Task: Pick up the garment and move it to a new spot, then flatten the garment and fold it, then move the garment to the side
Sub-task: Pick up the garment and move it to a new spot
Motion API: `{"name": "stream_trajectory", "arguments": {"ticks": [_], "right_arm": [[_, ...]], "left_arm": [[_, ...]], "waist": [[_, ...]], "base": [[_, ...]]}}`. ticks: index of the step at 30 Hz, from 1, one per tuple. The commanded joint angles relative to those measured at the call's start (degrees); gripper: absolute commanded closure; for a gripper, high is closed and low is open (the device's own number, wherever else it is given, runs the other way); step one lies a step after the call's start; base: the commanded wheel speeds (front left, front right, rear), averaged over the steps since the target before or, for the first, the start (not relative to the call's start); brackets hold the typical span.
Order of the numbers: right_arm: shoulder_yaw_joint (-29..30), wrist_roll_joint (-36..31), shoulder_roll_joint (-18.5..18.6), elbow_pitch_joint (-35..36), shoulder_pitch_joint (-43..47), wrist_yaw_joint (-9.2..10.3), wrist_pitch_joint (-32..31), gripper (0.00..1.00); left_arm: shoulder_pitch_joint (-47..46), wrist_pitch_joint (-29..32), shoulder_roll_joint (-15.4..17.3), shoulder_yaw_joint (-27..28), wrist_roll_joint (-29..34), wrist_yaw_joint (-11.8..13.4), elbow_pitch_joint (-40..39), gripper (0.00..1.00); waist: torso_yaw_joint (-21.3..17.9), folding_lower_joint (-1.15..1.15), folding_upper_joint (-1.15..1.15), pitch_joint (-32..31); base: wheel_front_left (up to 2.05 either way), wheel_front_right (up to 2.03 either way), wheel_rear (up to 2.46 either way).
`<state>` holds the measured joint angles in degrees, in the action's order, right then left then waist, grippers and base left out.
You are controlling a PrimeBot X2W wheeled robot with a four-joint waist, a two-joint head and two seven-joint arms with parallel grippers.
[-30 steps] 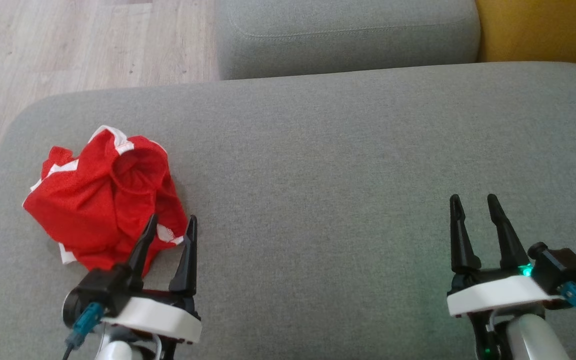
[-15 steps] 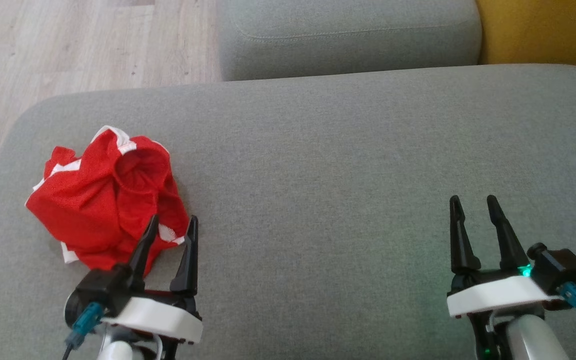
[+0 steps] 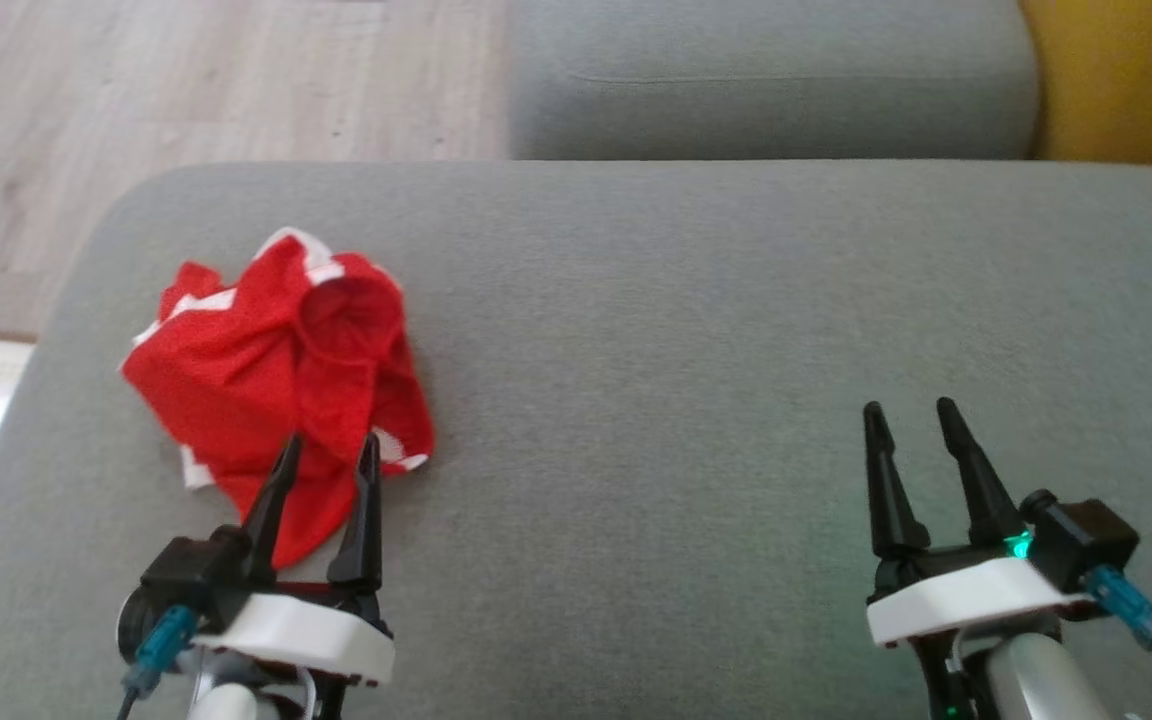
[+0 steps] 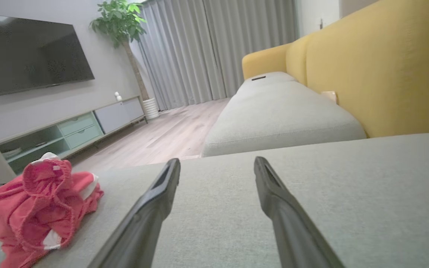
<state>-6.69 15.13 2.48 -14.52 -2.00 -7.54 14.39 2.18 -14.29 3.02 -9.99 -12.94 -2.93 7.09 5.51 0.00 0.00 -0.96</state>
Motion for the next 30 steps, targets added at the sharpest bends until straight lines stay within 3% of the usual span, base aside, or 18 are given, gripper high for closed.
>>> {"name": "stream_trajectory", "arguments": {"ticks": [1,18,30], "right_arm": [[-1.58,0.14,0.40,1.64,-2.91,0.05,0.61,0.00],[-4.94,2.10,0.40,1.21,-1.49,0.05,0.61,0.00],[-7.13,3.23,0.40,1.06,-0.78,0.05,0.61,0.00]], "left_arm": [[-2.06,-0.71,-0.13,2.48,0.19,0.34,-1.80,0.00],[-1.12,-0.71,-0.14,5.21,1.74,-0.40,-2.10,0.00],[-0.64,-0.71,-0.14,7.38,2.61,-1.29,-2.17,0.00]], "waist": [[1.49,0.00,0.00,-0.26],[12.71,0.00,0.00,-1.35],[16.00,0.00,0.00,-1.63]], "base": [[0.00,0.00,0.00],[0.00,0.00,0.00],[0.00,0.00,0.00]]}}
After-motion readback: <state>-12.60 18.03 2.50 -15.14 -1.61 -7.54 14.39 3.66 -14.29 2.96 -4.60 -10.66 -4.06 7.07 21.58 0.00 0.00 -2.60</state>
